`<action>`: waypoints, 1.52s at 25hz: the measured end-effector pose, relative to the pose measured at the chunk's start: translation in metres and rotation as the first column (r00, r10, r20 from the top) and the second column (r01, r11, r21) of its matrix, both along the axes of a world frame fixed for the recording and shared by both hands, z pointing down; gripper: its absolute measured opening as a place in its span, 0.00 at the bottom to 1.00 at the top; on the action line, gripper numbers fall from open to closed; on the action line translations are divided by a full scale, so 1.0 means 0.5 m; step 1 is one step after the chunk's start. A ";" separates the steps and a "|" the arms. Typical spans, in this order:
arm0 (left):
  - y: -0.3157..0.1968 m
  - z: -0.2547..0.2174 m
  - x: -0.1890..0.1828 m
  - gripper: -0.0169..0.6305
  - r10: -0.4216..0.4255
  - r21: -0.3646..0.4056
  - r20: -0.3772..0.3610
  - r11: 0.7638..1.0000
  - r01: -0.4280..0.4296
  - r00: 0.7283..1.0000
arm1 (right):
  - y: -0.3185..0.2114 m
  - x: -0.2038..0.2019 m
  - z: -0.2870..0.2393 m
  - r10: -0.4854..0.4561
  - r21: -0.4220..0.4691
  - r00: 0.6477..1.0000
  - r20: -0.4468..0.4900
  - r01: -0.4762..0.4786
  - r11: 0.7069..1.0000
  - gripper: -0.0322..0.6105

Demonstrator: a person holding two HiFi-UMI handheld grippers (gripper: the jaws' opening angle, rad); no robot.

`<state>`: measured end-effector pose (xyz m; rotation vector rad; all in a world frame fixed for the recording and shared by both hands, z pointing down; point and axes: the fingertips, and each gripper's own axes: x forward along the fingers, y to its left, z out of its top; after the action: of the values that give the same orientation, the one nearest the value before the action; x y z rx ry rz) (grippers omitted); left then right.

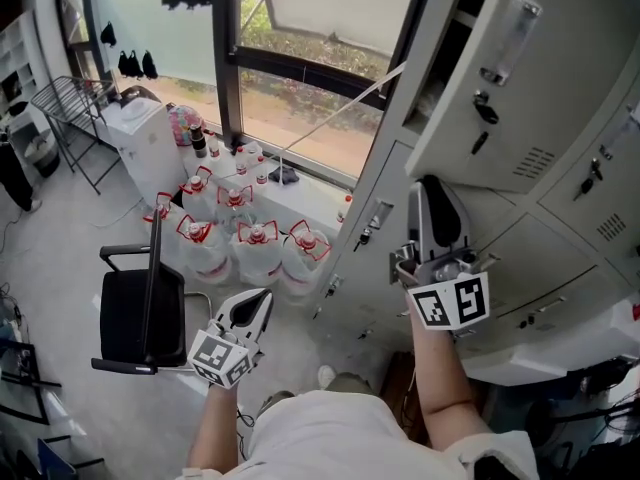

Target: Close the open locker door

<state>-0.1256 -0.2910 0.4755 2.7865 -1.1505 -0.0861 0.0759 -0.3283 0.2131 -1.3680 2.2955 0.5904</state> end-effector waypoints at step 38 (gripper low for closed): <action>-0.098 -0.008 0.017 0.03 -0.090 0.003 0.038 0.996 0.089 0.995 | -0.205 0.079 -0.037 -0.015 -0.212 0.956 0.293 0.080 0.974 0.04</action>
<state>-0.1170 -0.3398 0.4714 2.7487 -1.2846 -0.0424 0.1156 -0.4310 0.1944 -1.3878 2.1937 0.1063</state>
